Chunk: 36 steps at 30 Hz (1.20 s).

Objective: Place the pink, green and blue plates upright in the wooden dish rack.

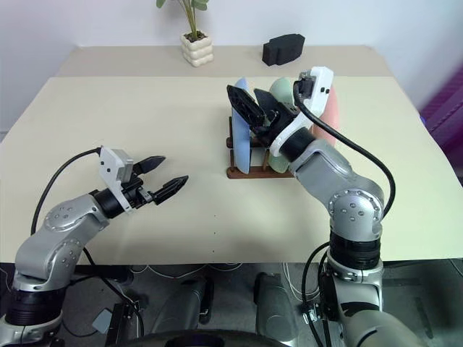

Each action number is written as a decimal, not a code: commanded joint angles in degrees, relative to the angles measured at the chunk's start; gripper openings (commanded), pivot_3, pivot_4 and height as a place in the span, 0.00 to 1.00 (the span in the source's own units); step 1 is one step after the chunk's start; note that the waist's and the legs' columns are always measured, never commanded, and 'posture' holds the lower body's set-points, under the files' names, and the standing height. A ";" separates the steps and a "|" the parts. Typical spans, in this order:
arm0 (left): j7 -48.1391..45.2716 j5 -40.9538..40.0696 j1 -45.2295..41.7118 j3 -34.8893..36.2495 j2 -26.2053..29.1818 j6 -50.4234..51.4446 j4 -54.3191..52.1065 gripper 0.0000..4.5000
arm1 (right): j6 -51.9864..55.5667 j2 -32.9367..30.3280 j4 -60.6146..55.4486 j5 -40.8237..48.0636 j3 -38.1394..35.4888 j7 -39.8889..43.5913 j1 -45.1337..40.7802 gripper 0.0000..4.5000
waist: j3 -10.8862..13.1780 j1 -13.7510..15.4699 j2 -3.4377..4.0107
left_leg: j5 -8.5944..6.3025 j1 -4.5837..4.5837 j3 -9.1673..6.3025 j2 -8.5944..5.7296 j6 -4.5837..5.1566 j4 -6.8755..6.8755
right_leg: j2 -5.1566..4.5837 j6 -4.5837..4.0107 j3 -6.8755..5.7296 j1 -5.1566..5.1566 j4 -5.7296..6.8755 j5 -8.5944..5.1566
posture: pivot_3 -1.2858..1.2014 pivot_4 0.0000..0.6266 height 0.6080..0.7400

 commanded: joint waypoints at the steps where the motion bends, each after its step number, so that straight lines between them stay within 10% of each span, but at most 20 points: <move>1: -0.25 0.34 -0.35 0.06 -0.17 -1.41 -0.47 1.00 | -2.17 -4.13 -2.55 -4.35 -0.08 5.91 -1.92 0.85 | 0.00 0.02 0.00 | 0.00 0.00 0.00 0.00 0.00 0.00 | 0.00 0.00 0.00 0.00 -0.01 0.00 | 0.52 0.24 0.97; 11: 2.43 1.88 -2.63 3.40 -1.55 -4.98 3.67 1.00 | -13.55 -16.62 -7.32 -18.75 4.31 31.48 -2.34 0.85 | 0.02 0.01 0.01 | -0.01 -0.04 0.10 -0.01 0.01 0.00 | 0.01 0.03 -0.04 0.00 -0.07 -0.02 | 0.52 0.24 0.97; 18: 1.82 2.87 0.61 9.74 1.29 -8.42 7.53 1.00 | -16.12 -22.73 0.71 -16.24 -7.83 41.12 -0.15 0.85 | 0.02 0.32 -0.02 | -0.04 -0.03 0.08 0.02 0.07 0.05 | -0.07 0.04 -0.03 0.03 -0.11 -0.04 | 0.52 0.24 0.97; 36: 1.02 7.18 2.83 5.70 -0.50 -11.27 11.84 1.00 | -37.16 -21.70 34.57 -33.26 -24.64 42.91 20.58 0.85 | 0.00 1.38 0.01 | -0.12 -0.05 0.35 -0.01 0.19 0.02 | -0.11 -0.02 -0.01 0.23 -0.62 0.03 | 0.52 0.24 0.97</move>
